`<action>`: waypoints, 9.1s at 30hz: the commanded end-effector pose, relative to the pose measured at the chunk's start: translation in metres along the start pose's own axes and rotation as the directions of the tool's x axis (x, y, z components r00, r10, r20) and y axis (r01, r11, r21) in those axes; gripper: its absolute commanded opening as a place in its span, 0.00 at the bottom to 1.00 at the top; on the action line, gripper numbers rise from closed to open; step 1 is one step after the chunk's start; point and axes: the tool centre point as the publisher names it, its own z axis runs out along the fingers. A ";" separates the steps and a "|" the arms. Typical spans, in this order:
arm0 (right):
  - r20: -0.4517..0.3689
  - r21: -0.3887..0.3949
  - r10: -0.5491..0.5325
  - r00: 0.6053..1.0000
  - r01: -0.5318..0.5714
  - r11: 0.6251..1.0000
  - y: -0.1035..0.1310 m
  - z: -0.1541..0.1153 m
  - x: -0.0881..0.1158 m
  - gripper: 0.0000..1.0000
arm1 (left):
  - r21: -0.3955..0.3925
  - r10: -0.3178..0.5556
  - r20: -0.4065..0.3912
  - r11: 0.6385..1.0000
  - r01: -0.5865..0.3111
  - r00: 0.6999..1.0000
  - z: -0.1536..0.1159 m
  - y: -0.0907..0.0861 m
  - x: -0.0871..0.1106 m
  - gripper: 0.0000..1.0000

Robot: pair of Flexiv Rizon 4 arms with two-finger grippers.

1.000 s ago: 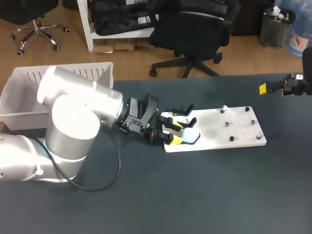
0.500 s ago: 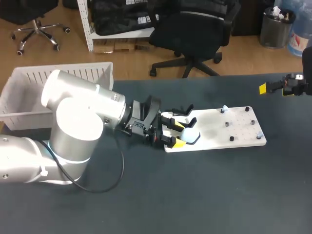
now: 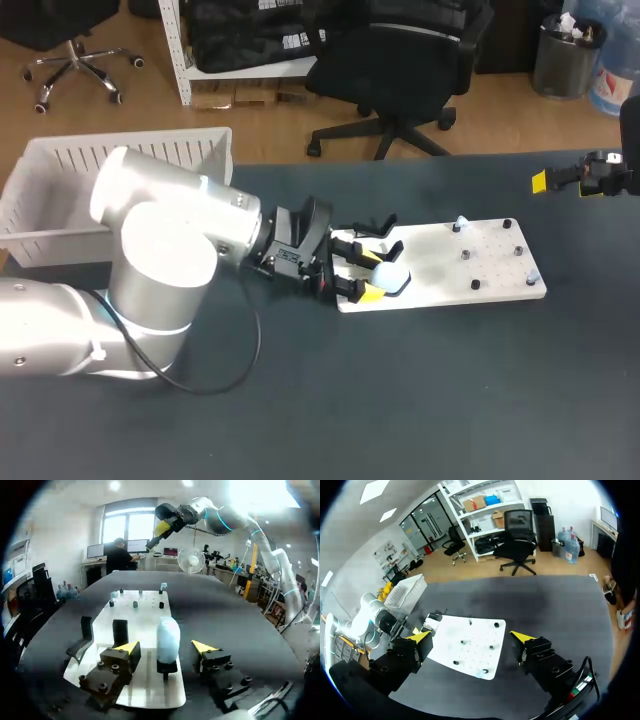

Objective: Pick up each earbud case from the left stands, insert the matching earbuds, close the lid, and place the case in the box.

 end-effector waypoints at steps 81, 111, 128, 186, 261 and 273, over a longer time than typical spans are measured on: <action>-0.001 -0.001 -0.001 1.000 0.001 1.000 -0.001 0.000 0.000 1.00 | 0.002 0.096 0.339 0.995 -0.103 0.936 -0.071 -0.031 -0.080 0.00; -0.001 -0.001 -0.001 1.000 0.001 1.000 -0.001 0.000 0.000 1.00 | -0.031 0.132 0.350 0.991 -0.129 0.927 -0.074 -0.046 -0.080 0.00; 0.027 -0.029 -0.109 0.994 0.110 0.994 0.056 -0.042 0.045 1.00 | -0.060 0.194 0.439 0.981 -0.187 0.877 -0.057 -0.057 -0.092 0.00; -0.212 -0.122 -0.277 0.937 0.256 0.959 0.185 0.039 0.080 1.00 | -0.012 0.149 0.481 0.987 -0.163 0.864 -0.024 -0.041 -0.093 0.00; -0.581 0.384 -0.137 0.802 0.419 0.823 0.048 0.013 0.088 1.00 | -0.012 0.149 0.481 0.987 -0.163 0.864 -0.024 -0.041 -0.093 0.00; -0.670 0.370 -0.098 0.736 0.445 0.815 0.024 0.031 0.112 0.95 | -0.012 0.149 0.481 0.987 -0.163 0.864 -0.024 -0.041 -0.093 0.00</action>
